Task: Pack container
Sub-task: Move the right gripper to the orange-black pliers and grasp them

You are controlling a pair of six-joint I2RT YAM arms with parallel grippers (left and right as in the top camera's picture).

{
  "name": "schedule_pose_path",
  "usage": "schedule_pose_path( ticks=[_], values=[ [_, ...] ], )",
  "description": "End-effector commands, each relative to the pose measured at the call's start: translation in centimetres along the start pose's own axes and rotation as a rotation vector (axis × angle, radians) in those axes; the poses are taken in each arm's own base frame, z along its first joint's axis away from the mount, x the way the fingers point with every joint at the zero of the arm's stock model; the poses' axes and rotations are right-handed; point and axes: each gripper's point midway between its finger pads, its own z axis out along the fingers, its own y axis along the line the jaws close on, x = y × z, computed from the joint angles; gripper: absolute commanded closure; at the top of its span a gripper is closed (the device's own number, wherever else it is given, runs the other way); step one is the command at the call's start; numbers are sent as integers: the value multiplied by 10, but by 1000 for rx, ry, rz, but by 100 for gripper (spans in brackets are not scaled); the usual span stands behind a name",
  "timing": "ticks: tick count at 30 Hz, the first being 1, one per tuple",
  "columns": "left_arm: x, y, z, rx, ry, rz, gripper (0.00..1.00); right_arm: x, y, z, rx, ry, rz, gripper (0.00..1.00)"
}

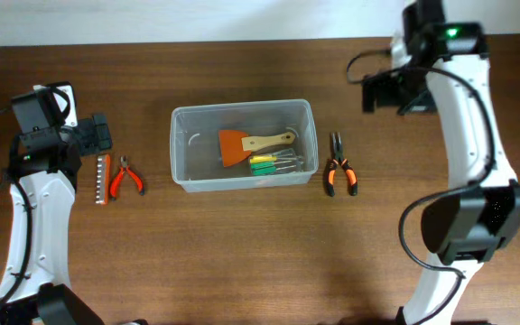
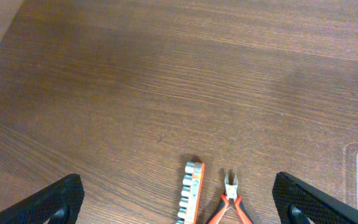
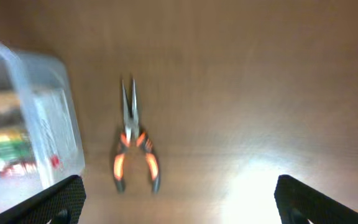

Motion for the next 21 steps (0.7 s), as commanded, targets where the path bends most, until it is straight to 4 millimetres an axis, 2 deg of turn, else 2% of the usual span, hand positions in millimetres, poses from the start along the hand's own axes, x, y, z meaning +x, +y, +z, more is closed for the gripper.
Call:
schedule_pose_path(
  ticks=[1,5,8,16,21],
  values=[
    [-8,5,-2,-16,-17,12,1,25,14,38,-25,116,14,3],
    [-8,5,-2,-16,-17,12,1,47,20,70,-48,190,42,3],
    [-8,4,-2,-15,-17,12,1,58,25,85,-84,223,47,4],
    [-8,4,-2,-15,-17,12,1,66,35,99,-105,233,18,11],
    [-8,4,-2,-15,-17,12,1,62,42,106,-82,204,-15,15]
  ],
)
